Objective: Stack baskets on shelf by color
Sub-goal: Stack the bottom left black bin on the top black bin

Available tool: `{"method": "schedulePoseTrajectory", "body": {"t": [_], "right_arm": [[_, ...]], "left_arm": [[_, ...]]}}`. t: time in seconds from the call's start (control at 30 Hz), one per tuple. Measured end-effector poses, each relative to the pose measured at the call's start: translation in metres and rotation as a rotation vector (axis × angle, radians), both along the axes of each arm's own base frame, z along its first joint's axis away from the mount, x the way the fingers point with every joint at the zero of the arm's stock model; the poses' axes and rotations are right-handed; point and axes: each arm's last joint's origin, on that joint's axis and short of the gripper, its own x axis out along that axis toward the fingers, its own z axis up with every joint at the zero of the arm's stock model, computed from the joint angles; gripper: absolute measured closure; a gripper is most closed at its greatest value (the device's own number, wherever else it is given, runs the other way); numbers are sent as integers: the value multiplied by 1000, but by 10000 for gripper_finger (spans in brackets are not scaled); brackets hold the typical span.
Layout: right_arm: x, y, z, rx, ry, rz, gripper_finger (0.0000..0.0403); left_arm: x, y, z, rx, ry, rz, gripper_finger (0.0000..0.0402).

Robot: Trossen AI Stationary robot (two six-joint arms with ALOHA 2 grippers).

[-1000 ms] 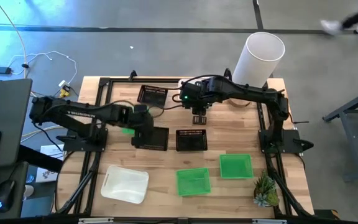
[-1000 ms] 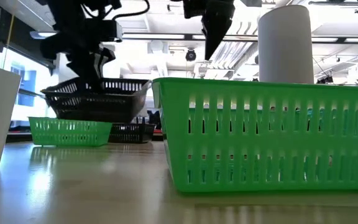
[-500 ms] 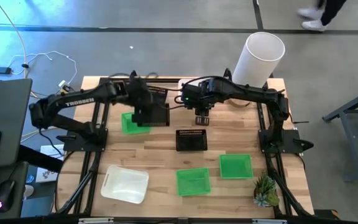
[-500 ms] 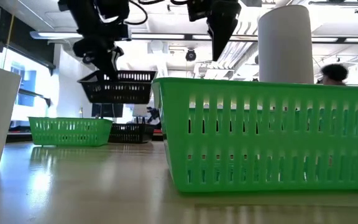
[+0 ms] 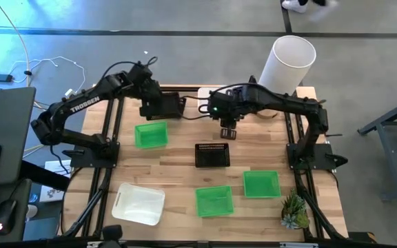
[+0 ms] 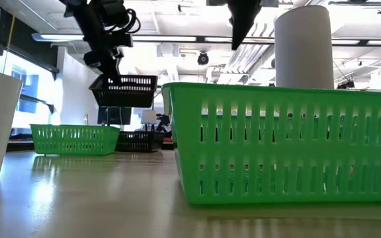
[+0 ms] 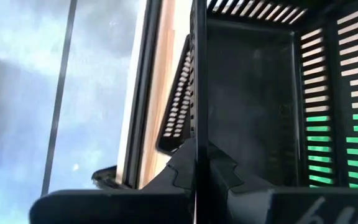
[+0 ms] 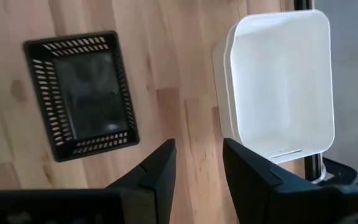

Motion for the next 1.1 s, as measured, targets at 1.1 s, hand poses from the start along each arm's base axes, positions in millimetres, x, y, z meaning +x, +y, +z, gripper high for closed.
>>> {"method": "schedulePoseTrajectory", "body": {"t": [1.1], "right_arm": [[-29,46,8,-287,-50,-307,284]], "left_arm": [[-12,19,18,75,-63,-26,401]]}}
